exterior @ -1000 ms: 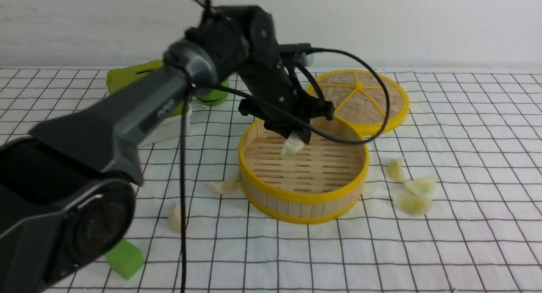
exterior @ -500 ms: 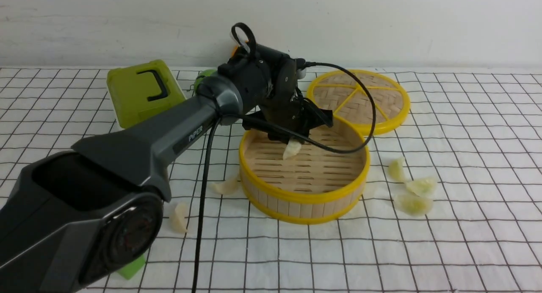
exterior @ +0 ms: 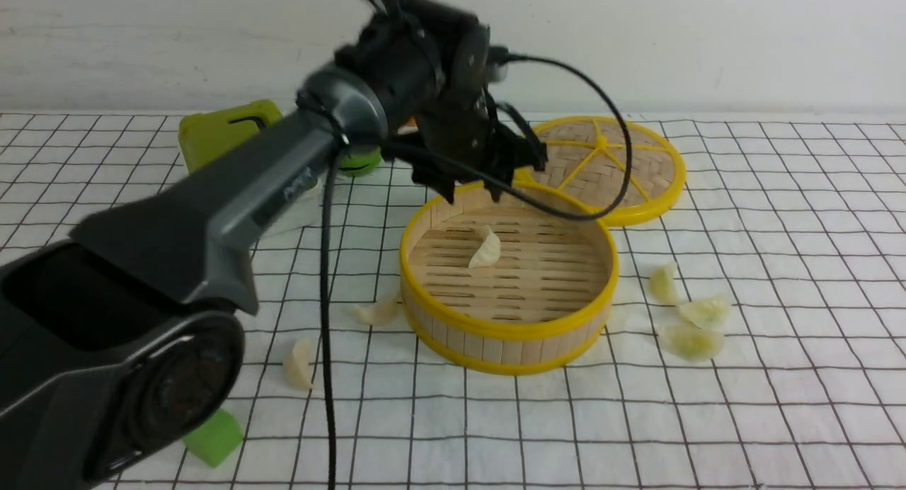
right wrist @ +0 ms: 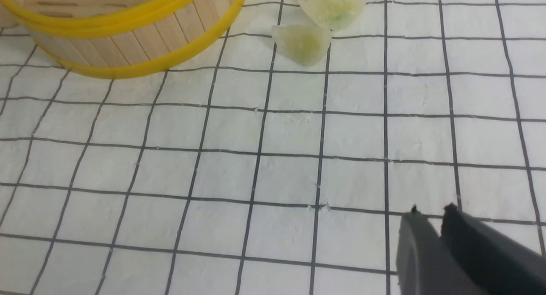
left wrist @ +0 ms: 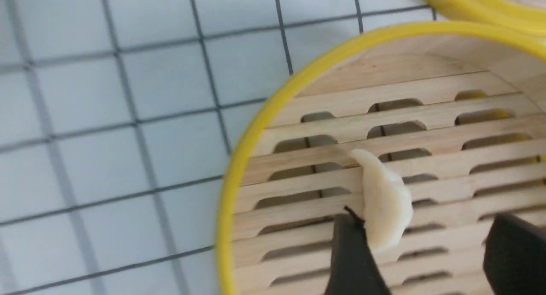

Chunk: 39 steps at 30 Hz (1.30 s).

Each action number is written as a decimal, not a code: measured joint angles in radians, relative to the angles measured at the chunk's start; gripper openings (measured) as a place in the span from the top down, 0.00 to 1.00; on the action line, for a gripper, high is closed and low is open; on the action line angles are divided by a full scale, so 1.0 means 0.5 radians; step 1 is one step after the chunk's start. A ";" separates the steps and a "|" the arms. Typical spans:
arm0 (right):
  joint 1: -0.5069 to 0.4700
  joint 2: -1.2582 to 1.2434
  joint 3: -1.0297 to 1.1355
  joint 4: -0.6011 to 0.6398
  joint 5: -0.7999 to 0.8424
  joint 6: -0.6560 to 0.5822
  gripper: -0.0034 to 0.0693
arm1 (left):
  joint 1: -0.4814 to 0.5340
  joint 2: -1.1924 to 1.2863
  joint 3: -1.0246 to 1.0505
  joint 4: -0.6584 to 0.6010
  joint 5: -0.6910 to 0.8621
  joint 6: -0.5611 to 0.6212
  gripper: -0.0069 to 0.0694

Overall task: Put the dumplings into the steamer on the table with the white tablecloth.
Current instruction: 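Place the dumpling into the bamboo steamer basket with the left gripper, then reach for and grasp a dumpling on the table with the left gripper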

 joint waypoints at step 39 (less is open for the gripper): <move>0.000 0.000 0.000 0.044 0.005 0.000 0.80 | 0.255 -0.371 1.517 -0.059 -0.522 0.667 0.59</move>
